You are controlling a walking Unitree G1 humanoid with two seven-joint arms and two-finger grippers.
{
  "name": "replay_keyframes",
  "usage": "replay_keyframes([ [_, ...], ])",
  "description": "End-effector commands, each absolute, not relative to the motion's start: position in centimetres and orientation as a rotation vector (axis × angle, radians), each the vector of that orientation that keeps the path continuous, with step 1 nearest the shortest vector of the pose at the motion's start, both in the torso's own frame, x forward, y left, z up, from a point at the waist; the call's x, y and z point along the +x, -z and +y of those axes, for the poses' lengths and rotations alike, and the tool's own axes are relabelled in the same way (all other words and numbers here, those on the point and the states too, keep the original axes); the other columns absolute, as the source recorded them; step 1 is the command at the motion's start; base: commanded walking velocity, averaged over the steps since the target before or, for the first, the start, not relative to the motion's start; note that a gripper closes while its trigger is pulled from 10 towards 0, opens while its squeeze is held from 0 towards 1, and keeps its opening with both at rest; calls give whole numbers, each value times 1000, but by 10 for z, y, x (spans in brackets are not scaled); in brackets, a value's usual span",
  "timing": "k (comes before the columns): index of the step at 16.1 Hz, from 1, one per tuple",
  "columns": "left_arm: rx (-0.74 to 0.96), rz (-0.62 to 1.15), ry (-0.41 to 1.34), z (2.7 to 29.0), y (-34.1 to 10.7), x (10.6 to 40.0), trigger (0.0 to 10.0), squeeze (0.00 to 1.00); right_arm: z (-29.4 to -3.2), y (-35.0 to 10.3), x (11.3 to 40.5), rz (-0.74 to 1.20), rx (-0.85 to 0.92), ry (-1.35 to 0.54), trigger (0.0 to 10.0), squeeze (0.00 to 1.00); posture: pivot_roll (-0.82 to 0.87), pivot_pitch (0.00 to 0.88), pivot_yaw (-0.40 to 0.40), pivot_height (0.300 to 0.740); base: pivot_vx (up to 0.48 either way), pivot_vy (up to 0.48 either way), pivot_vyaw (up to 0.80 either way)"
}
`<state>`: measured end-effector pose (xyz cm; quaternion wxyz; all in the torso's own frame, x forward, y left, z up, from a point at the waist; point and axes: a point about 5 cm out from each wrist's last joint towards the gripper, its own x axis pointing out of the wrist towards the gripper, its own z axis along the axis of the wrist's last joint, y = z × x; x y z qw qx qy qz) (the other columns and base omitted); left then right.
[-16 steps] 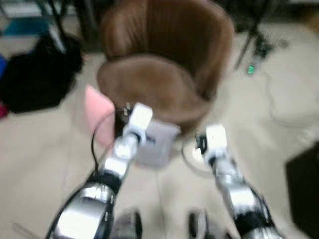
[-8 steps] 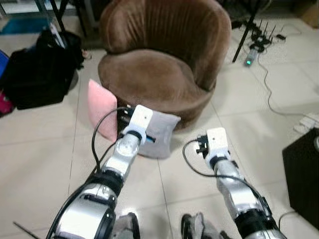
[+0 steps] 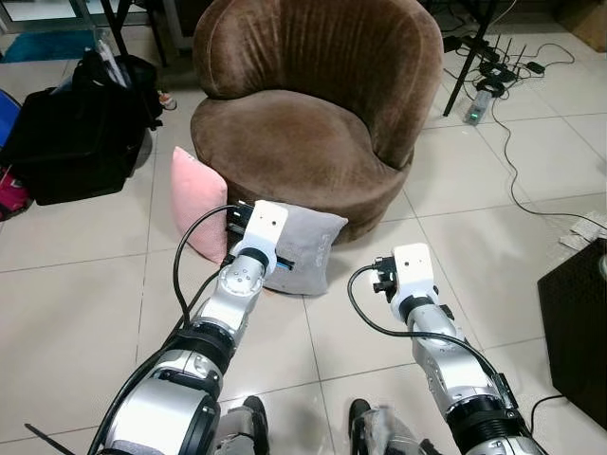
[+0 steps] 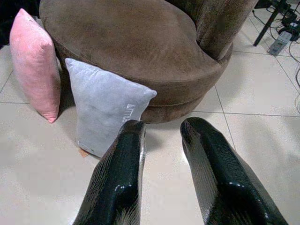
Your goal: Move the pillow to the sofa from floor
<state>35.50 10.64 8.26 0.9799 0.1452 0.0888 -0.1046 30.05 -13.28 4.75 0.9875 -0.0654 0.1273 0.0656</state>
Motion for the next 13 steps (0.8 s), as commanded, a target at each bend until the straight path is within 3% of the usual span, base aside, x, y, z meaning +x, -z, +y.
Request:
replay_keyframes([
  [1,298,174,199,106,-83,355,10000,1000,-135,-42,298,283,-145,-132,10000,0,-186,169,-25,740,0,0,0],
  [13,300,162,217,106,-84,355,10000,1000,-135,-43,297,281,-150,-132,10000,0,-188,172,-26,740,0,0,0],
])
